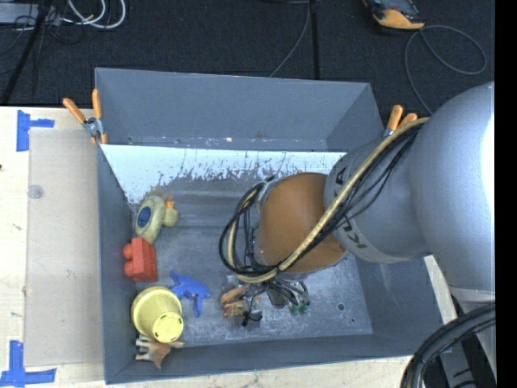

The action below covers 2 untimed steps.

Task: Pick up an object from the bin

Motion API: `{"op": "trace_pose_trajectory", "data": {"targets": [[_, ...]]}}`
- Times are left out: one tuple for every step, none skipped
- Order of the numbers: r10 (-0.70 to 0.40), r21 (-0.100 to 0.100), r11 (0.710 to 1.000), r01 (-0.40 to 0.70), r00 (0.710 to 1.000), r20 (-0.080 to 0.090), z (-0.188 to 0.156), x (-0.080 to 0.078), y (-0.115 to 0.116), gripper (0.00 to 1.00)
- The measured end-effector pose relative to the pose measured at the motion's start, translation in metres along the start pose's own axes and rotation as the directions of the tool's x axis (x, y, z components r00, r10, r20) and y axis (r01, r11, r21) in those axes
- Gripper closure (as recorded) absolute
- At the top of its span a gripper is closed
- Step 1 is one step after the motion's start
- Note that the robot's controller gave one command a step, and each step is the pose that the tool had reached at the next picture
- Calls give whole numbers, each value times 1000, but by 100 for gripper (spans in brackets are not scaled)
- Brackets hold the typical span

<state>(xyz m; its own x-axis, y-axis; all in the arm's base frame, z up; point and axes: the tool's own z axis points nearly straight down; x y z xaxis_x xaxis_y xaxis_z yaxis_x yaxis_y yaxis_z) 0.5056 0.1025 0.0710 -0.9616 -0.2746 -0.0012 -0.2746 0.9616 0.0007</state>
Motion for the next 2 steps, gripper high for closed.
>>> {"op": "trace_pose_trajectory", "data": {"targets": [[1, 0, 1000, -1, 1000, 0, 0, 0, 0, 100], [-33, 0, 999, 33, 999, 0, -135, -2, 5, 100]]}}
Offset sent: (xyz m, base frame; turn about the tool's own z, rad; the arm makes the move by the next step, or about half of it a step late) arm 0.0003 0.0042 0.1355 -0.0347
